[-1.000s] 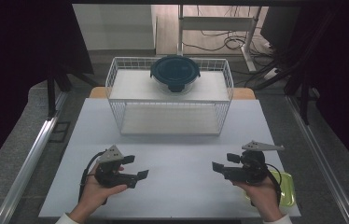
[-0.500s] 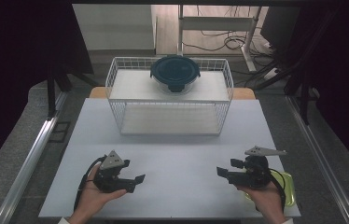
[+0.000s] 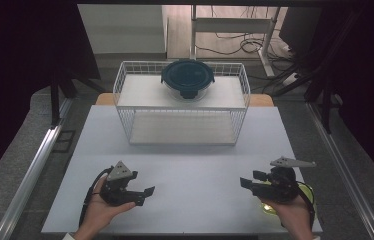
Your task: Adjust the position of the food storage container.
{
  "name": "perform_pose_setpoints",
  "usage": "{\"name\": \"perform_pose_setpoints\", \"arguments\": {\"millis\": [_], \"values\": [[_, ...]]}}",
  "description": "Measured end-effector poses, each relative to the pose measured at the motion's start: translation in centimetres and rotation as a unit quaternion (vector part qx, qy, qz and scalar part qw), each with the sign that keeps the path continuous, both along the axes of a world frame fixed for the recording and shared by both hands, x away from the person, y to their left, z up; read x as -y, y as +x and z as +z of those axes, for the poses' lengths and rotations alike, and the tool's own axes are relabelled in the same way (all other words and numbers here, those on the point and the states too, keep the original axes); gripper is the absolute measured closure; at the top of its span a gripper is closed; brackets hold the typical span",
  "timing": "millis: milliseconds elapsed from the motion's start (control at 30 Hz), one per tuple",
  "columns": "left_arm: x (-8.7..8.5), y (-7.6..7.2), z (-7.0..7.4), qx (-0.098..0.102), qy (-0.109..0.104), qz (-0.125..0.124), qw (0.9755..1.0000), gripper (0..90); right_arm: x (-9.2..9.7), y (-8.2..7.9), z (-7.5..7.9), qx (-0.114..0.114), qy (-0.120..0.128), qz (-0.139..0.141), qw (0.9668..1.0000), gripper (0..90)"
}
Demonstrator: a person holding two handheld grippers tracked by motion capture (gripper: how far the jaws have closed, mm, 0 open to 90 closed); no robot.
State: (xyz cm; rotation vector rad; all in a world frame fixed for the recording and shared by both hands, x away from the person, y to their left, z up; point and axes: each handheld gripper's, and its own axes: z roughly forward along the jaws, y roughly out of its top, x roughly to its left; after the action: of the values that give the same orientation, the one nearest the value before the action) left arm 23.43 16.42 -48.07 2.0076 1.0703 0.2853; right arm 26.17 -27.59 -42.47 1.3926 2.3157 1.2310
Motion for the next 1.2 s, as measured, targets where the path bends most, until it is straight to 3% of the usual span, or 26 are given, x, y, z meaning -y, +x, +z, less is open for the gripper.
{"name": "perform_pose_setpoints", "arguments": {"millis": [267, 433, 500, 700, 833, 1033, 1200], "values": [[-0.2, 0.0, -0.1, 0.000, 0.008, 0.000, 1.0000, 18.9, 4.0, -0.7, 0.9, 0.009, -0.038, -0.042, 0.9984, 65.4], [-0.2, 0.1, -0.2, -0.007, 0.006, 0.003, 1.0000, 18.8, 7.4, -1.4, 1.1, 0.007, -0.049, -0.084, 0.9952, 82.2], [-0.1, 0.1, -0.2, -0.007, 0.007, 0.002, 0.9999, 18.7, 8.7, -1.9, 1.1, 0.006, -0.067, -0.104, 0.9923, 85.3], [0.0, 0.2, -0.4, -0.014, 0.014, 0.004, 0.9998, 18.8, 12.7, -3.3, 0.5, -0.004, -0.101, -0.161, 0.9818, 87.9], [0.0, 0.3, -0.5, -0.018, 0.015, 0.007, 0.9997, 19.0, 14.7, -4.0, -0.3, -0.026, -0.110, -0.192, 0.9748, 88.0], [0.2, 0.3, -0.7, -0.020, 0.020, 0.005, 0.9996, 19.1, 15.3, -4.2, -1.8, -0.047, -0.156, -0.208, 0.9644, 88.0], [0.2, 0.3, -0.7, -0.020, 0.020, 0.006, 0.9996, 19.1, 15.1, -3.8, -2.9, -0.072, -0.169, -0.200, 0.9623, 88.1]]}}
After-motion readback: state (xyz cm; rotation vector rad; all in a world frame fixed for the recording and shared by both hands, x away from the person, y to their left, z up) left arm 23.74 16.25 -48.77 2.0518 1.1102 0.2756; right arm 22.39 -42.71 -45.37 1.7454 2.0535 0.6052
